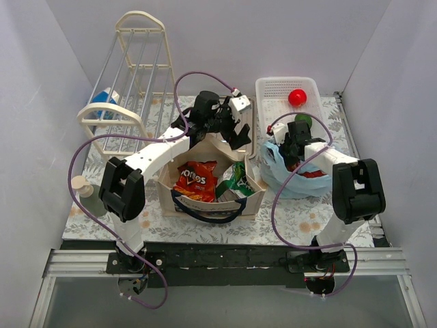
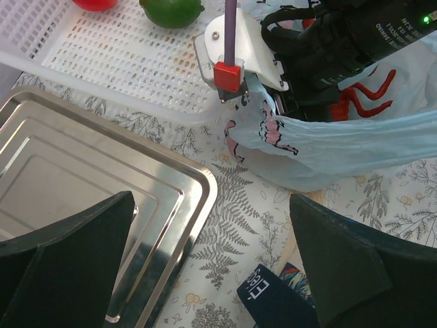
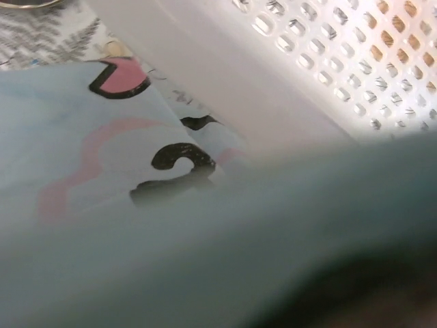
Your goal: Untie the knot of the grocery bags and take out the mixed food
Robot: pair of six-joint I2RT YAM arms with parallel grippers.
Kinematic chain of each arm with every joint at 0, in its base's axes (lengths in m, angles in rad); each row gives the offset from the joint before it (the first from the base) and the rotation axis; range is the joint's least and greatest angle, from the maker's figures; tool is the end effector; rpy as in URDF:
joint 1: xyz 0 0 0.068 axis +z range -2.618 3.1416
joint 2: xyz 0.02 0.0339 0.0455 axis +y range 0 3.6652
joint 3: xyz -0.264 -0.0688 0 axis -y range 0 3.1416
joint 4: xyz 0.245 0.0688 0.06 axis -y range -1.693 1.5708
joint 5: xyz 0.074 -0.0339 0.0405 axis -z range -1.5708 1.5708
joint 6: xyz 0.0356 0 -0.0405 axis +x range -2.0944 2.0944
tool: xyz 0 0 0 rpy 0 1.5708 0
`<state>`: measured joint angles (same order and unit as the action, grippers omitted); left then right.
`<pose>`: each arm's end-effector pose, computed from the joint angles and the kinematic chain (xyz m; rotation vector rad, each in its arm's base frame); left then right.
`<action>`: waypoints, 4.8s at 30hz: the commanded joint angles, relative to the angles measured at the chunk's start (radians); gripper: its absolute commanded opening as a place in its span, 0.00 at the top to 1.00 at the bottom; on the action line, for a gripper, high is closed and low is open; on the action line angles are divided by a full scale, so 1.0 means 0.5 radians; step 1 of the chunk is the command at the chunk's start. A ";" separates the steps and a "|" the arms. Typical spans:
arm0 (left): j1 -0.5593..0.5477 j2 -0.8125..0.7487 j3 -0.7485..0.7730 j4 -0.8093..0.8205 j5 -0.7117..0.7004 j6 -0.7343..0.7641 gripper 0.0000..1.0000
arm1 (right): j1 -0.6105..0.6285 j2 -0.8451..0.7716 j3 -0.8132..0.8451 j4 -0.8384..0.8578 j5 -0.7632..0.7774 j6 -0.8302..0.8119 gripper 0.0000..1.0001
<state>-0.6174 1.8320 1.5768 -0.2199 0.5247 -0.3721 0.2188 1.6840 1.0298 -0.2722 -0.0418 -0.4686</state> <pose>0.3432 -0.2656 0.3168 0.6122 2.0892 -1.1301 0.3380 0.0767 0.1867 -0.8577 2.3448 -0.0521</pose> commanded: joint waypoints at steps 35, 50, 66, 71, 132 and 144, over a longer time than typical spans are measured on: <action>0.048 -0.044 -0.107 0.041 0.116 -0.096 0.02 | 0.090 -1.362 -0.639 -0.259 0.099 -0.059 0.99; 0.029 -0.044 -0.040 0.014 0.119 -0.167 0.02 | 0.090 -0.749 -0.529 -0.105 -0.168 -1.253 0.39; 0.029 -0.056 0.003 -0.024 0.193 -0.152 0.02 | 0.084 0.139 -0.025 -0.934 -0.514 -1.419 0.27; 0.023 -0.023 -0.055 0.222 0.331 -0.320 0.02 | 0.081 0.111 -0.010 -1.100 -0.637 -1.355 0.74; -0.201 0.297 -0.423 0.738 -0.273 -1.189 0.04 | -0.385 -0.451 -0.369 -0.223 -0.045 0.369 0.09; -0.186 0.241 -0.396 0.587 -0.135 -1.112 0.04 | -0.416 -0.113 -0.403 0.198 -0.579 0.609 0.03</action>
<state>-0.7193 1.9759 1.3468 0.1303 0.4213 -0.9512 0.0078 1.5490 0.8345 -0.2230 -0.2104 -0.2089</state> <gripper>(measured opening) 0.963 0.967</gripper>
